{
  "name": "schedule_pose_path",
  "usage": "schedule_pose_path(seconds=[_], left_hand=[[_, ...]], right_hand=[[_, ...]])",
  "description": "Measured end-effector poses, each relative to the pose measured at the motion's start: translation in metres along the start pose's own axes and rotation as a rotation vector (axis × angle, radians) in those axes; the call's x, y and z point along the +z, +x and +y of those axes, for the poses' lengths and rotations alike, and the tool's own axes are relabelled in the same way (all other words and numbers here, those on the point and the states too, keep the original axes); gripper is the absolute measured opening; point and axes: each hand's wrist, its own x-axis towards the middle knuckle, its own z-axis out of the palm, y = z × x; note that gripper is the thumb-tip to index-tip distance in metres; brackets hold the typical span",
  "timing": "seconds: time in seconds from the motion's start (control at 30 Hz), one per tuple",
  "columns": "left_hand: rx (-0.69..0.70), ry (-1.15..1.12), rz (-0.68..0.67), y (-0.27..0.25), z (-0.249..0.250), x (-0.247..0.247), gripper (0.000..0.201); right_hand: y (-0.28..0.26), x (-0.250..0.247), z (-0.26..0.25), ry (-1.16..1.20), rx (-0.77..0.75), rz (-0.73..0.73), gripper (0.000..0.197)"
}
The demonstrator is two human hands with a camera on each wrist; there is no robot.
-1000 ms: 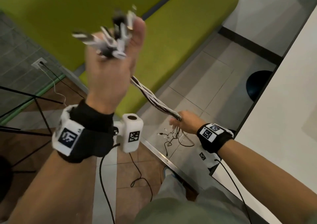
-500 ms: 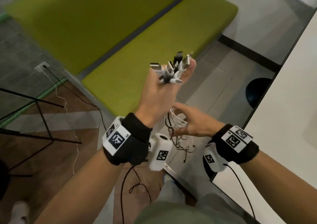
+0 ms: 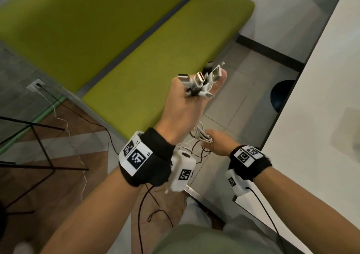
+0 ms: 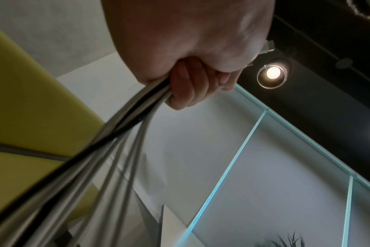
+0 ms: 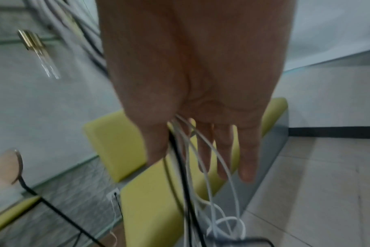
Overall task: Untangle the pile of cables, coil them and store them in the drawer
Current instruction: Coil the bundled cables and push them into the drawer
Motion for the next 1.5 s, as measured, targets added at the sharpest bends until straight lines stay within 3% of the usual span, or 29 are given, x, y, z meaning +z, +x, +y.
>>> schedule_pose_path(seconds=[0.07,0.13,0.2,0.27,0.37,0.53,0.67,0.77,0.87,0.97,1.07,1.13,1.2,1.27,1.33,1.4,1.5], left_hand=[[-0.038,-0.054,-0.008,-0.001,-0.003,0.002,0.034],[-0.031,-0.021,-0.036,-0.001,0.0,0.006,0.039],[-0.004,0.021,-0.079,0.0,0.004,0.012,0.045],[0.045,0.07,-0.082,0.001,0.008,0.017,0.051],[0.089,0.075,-0.084,0.003,0.014,0.022,0.048],[0.137,-0.009,-0.094,0.004,0.031,0.023,0.044],[0.228,-0.108,-0.119,0.01,0.057,0.019,0.038],[0.375,-0.181,-0.188,0.019,0.07,0.018,0.049],[0.46,-0.149,-0.267,0.023,0.078,0.021,0.036],[0.406,-0.083,-0.206,0.023,0.073,0.024,0.029],[0.33,-0.035,-0.186,0.02,0.066,0.027,0.044],[0.326,-0.009,-0.171,0.02,0.063,0.03,0.039],[0.314,-0.02,-0.173,0.02,0.064,0.033,0.021],[0.282,-0.067,-0.19,0.021,0.067,0.036,0.025],[0.246,-0.083,-0.195,0.022,0.067,0.037,0.042],[0.211,-0.094,-0.193,0.021,0.068,0.035,0.044],[0.217,-0.138,-0.164,0.025,0.076,0.024,0.044]], right_hand=[[-0.015,-0.013,-0.004,0.054,-0.083,0.011,0.063],[-0.035,-0.027,-0.021,0.151,-0.237,0.121,0.076],[-0.051,-0.033,-0.042,0.189,-0.37,0.275,0.054],[-0.052,-0.032,-0.058,0.155,-0.364,0.35,0.023],[-0.036,-0.015,-0.057,0.088,-0.203,0.322,0.032],[-0.016,0.002,-0.032,0.045,-0.105,0.3,0.021],[0.003,0.015,0.003,0.009,0.049,0.155,0.028],[0.005,0.017,0.019,-0.046,0.15,0.001,0.02],[0.013,0.012,0.028,-0.118,0.216,-0.058,0.042],[0.012,-0.004,0.028,-0.075,0.221,-0.02,0.081],[-0.011,-0.032,0.015,0.024,0.091,0.017,0.098],[-0.03,-0.049,0.001,0.185,-0.094,0.066,0.089],[-0.044,-0.057,-0.018,0.315,-0.298,0.198,0.063],[-0.045,-0.053,-0.034,0.313,-0.388,0.318,0.034],[-0.034,-0.043,-0.041,0.302,-0.326,0.379,0.011],[-0.016,-0.033,-0.036,0.229,-0.201,0.453,0.024],[0.0,-0.019,-0.015,0.052,0.009,0.329,0.022]])
